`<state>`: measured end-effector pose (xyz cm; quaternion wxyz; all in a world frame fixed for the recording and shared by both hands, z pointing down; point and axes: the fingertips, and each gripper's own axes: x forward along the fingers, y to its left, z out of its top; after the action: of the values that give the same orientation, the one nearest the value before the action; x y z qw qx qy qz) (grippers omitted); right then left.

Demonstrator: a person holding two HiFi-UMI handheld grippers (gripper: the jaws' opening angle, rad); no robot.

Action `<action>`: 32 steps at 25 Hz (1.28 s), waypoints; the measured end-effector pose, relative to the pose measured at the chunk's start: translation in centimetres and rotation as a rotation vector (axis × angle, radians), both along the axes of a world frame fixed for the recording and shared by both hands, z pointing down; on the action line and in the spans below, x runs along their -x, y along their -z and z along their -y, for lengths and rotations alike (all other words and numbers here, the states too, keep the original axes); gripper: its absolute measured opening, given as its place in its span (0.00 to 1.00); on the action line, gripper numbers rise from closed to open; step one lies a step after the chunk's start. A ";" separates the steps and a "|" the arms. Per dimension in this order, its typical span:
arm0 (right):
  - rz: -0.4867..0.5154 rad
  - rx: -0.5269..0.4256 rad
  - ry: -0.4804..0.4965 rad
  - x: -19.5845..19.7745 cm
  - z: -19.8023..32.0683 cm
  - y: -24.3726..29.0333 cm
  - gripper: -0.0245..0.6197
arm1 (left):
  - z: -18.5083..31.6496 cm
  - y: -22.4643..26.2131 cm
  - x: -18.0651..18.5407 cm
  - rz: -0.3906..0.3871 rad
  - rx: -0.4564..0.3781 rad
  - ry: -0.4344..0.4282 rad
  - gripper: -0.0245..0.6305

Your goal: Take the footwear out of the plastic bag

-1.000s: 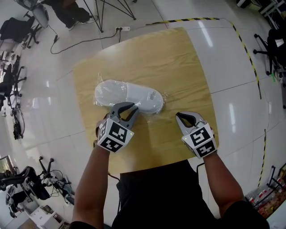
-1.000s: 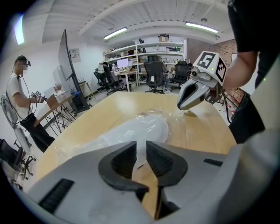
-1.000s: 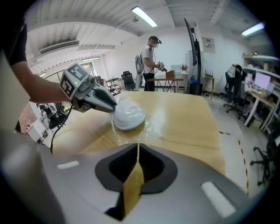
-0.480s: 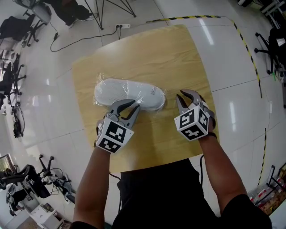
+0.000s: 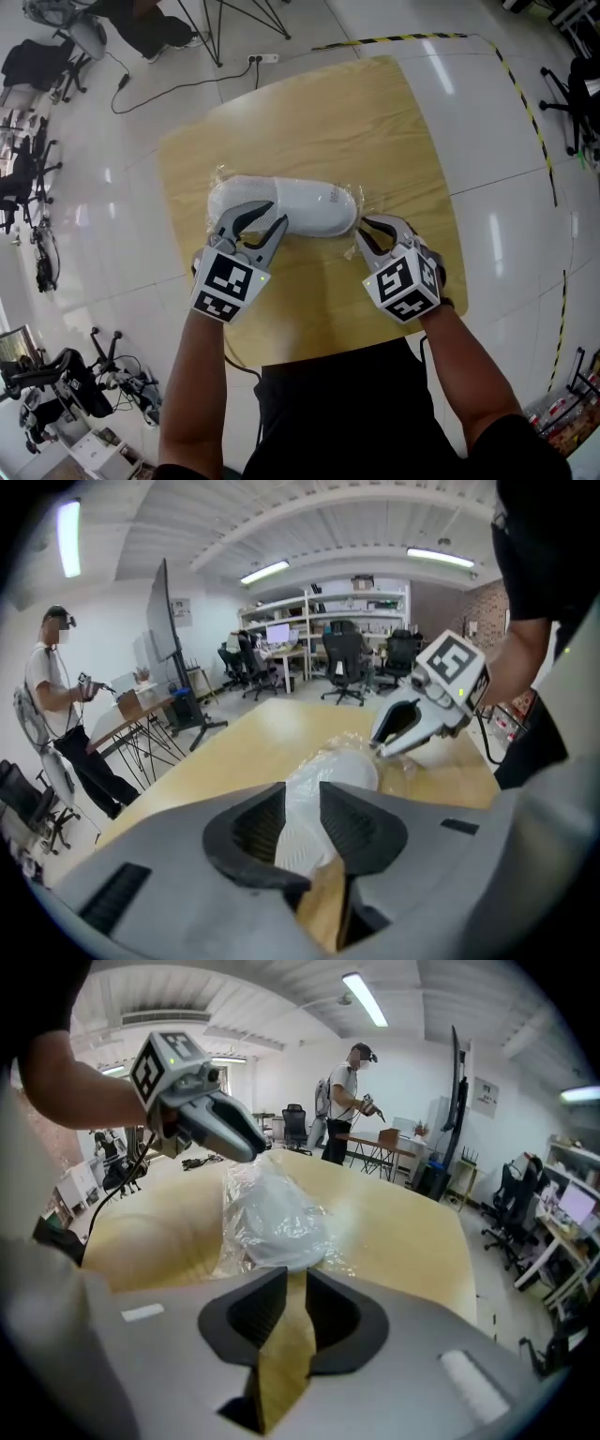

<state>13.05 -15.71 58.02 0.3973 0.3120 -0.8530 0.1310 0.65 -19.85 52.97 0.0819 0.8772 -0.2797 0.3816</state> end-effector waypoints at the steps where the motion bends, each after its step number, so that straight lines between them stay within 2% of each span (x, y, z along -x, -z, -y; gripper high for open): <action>1: 0.016 0.011 -0.005 0.0 0.1 0.1 0.14 | 0.1 -1.2 0.7 0.048 0.036 -0.004 0.25; 2: 0.022 0.019 -0.001 0.1 0.2 0.0 0.15 | 0.3 -2.0 1.2 0.067 0.071 0.007 0.29; 3: 0.019 0.021 0.009 0.2 0.3 -0.1 0.16 | 0.6 -2.4 1.3 0.051 0.100 0.033 0.28; 6: 0.006 0.014 0.032 0.4 0.4 -0.3 0.18 | 0.9 -2.9 0.9 -0.038 0.180 0.114 0.24; 8: 0.036 0.031 0.016 0.5 0.5 -0.2 0.19 | 0.6 -3.4 0.9 -0.028 0.193 0.117 0.19; 14: 0.238 0.163 -0.101 0.1 0.8 -0.1 0.24 | 1.0 -2.3 0.8 -0.054 0.142 0.150 0.11; 18: 0.375 0.267 -0.199 0.1 1.6 -0.1 0.28 | 0.9 -1.8 0.9 -0.011 0.095 0.118 0.11; 23: 0.595 0.462 -0.362 0.6 2.6 0.2 0.30 | 0.7 -1.7 0.8 0.051 0.059 0.075 0.11; 25: 0.598 0.502 -0.395 0.6 2.8 0.1 0.30 | 0.7 -1.5 0.7 0.041 0.059 0.081 0.11; 27: 0.556 0.505 -0.394 0.4 2.8 -0.3 0.29 | 0.6 -1.3 0.5 0.033 0.060 0.087 0.11; 32: 0.509 0.510 -0.394 0.7 2.7 -0.7 0.24 | 0.4 -1.8 0.5 0.072 0.051 0.071 0.11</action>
<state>12.35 -18.42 58.76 0.2054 0.3185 -0.7883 0.4848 0.15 -20.27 54.72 0.1075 0.8500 -0.3037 0.4168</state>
